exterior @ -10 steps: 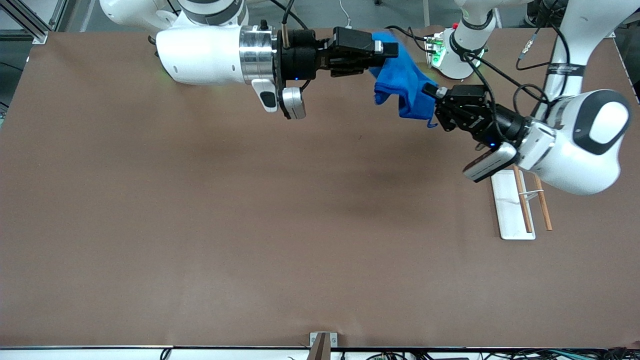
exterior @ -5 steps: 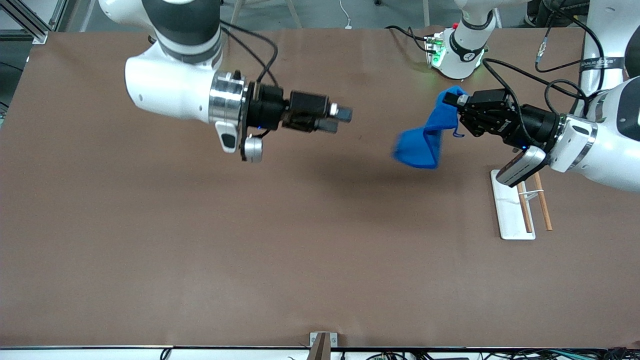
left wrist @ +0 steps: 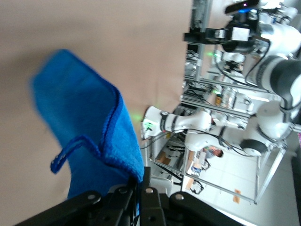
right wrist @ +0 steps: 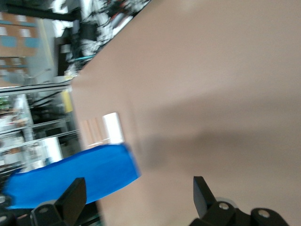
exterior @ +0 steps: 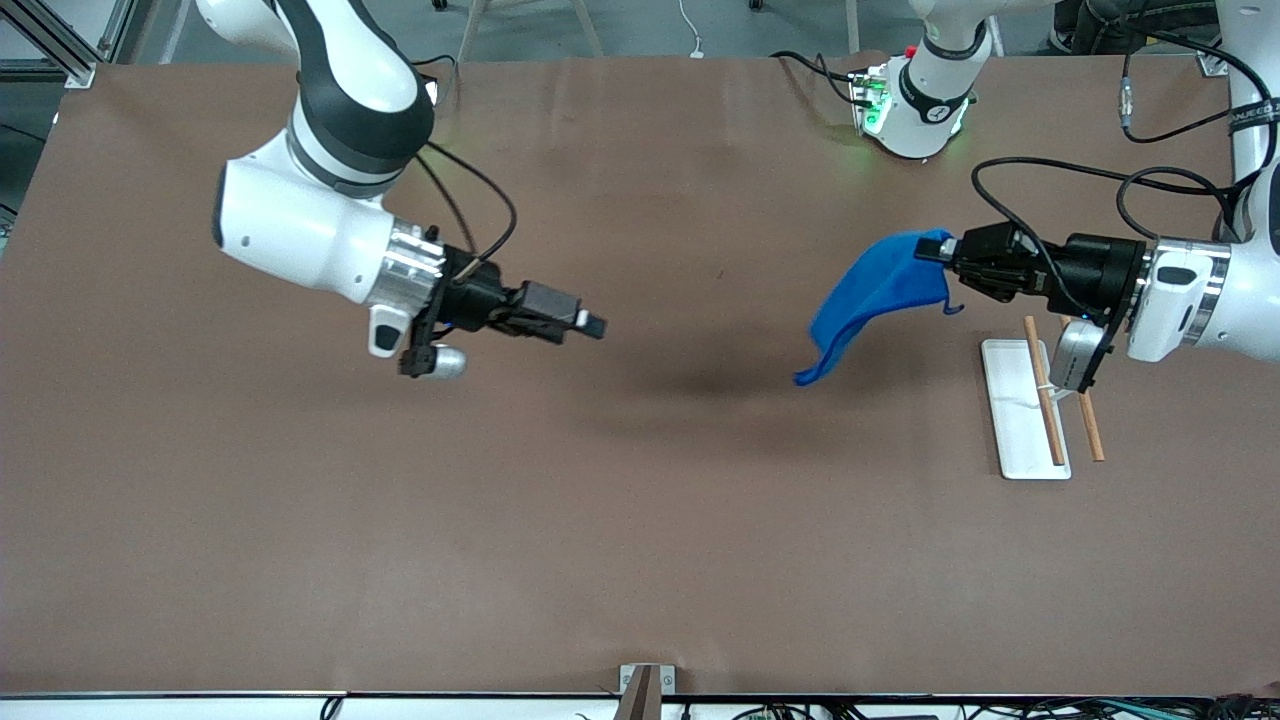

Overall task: Right arm passes towel to left arm to hang
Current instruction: 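Open the right gripper and withdraw while the left gripper pulls the towel away, then move the towel over the wooden dowels with the left gripper while the right gripper retracts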

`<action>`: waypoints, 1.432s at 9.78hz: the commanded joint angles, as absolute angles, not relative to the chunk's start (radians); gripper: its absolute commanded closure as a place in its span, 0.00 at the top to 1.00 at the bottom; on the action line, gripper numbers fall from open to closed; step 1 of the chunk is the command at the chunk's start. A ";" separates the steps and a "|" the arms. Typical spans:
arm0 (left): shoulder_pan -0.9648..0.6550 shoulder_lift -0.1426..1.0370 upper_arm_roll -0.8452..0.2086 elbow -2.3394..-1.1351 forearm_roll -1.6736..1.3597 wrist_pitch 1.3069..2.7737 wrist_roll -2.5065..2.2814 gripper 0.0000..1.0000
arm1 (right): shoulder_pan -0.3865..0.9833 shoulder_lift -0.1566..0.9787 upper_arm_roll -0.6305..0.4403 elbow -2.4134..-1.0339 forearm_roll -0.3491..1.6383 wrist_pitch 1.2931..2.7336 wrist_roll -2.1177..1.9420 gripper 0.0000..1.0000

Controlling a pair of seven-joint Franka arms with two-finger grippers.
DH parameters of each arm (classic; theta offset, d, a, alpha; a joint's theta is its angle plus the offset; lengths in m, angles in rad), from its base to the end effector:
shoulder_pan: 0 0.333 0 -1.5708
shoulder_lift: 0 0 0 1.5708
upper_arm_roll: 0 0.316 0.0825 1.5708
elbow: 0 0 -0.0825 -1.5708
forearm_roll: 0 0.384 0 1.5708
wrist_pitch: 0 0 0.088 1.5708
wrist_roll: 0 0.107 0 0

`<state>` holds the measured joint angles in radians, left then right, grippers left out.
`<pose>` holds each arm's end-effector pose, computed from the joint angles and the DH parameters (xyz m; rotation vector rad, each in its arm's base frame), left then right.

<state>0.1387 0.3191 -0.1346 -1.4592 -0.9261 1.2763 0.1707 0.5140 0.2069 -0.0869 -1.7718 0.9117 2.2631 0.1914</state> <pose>0.6069 -0.0876 0.5284 2.0780 -0.2268 -0.4328 0.5808 0.2913 0.4801 -2.3208 0.3090 -0.0287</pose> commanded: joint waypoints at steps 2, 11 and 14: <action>0.130 0.341 -0.138 -1.388 -0.685 1.318 0.051 0.00 | 0.385 0.095 -0.074 -1.939 0.677 2.255 0.140 1.00; 0.140 0.345 -0.147 -1.471 -0.203 1.475 -0.097 0.00 | 0.060 0.038 -0.069 -1.633 0.034 1.708 0.094 1.00; 0.179 0.347 -0.140 -1.500 -0.126 1.489 -0.089 0.00 | -0.006 0.021 -0.071 -1.505 0.028 1.524 0.075 1.00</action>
<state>0.1515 0.3435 -0.1374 -1.4571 -0.1565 1.4625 -0.0859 0.0404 0.0210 -0.0896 -1.5501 0.0431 1.5811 0.0967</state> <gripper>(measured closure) 0.969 0.000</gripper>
